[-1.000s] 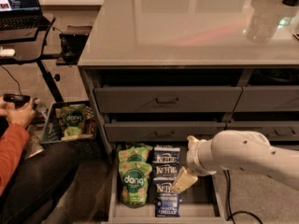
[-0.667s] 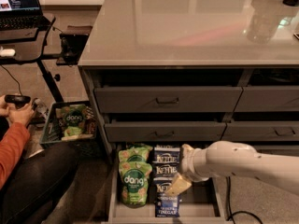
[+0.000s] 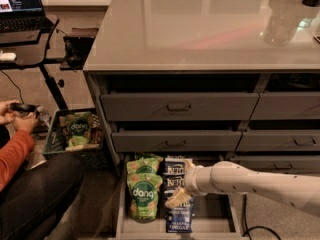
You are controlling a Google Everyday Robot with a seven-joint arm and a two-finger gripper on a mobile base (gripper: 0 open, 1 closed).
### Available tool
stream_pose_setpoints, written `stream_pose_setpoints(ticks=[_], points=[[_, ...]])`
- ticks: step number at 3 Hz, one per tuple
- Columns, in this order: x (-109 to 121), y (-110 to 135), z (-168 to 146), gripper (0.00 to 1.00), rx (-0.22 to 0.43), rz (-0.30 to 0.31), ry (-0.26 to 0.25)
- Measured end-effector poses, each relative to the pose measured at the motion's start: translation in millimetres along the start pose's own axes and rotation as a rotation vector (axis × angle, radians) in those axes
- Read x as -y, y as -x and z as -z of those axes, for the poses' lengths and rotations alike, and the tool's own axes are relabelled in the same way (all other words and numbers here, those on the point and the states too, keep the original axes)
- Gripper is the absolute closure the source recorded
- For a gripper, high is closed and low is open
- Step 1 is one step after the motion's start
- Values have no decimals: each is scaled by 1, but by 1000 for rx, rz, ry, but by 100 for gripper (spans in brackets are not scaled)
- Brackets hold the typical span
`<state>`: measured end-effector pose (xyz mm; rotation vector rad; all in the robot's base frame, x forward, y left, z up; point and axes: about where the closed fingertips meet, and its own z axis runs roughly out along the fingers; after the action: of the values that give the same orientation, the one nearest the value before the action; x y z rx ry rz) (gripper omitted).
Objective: Pick green rice chip bag from bottom drawer and place on counter
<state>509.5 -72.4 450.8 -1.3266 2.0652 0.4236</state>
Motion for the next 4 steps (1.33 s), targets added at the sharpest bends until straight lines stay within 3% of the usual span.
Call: stream_pose_setpoints(ticks=[1, 2, 4], points=[[4, -10, -42, 0, 72, -11, 38], [7, -20, -84, 0, 133, -68, 79], [7, -27, -97, 0, 120, -67, 72]])
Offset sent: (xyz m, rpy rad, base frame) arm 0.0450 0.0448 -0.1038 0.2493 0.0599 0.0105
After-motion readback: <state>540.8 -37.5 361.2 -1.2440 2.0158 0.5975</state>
